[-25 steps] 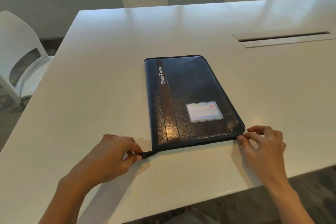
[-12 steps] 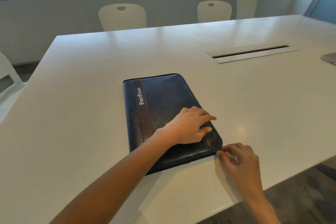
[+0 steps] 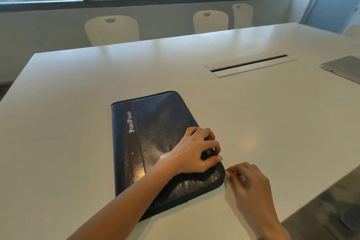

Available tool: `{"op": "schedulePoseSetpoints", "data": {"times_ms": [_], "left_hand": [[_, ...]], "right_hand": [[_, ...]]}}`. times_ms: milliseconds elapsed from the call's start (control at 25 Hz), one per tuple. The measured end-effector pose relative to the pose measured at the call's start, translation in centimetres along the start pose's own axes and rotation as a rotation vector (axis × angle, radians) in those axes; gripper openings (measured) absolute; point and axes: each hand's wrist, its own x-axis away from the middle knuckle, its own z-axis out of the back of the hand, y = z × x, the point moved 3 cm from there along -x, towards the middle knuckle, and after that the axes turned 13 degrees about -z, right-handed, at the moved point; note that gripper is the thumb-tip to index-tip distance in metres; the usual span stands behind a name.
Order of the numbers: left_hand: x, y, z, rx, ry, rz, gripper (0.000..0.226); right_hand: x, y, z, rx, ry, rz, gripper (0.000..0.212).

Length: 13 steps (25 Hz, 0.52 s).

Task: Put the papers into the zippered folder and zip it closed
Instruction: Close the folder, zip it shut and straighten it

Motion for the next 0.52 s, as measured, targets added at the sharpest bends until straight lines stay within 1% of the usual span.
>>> {"op": "schedulePoseSetpoints", "data": {"times_ms": [200, 400, 520], "left_hand": [[0.1, -0.2, -0.1, -0.004, -0.01, 0.024, 0.025], [0.0, -0.1, -0.1, -0.043, 0.044, 0.013, 0.026], [0.1, 0.0, -0.1, -0.028, 0.032, 0.019, 0.027]], "right_hand": [[-5.5, -1.2, -1.6, 0.03, -0.05, 0.063, 0.004], [-13.0, -4.0, -5.2, 0.027, -0.167, 0.158, 0.01], [-17.0, -5.9, -7.4, 0.029, -0.184, 0.194, 0.012]]}}
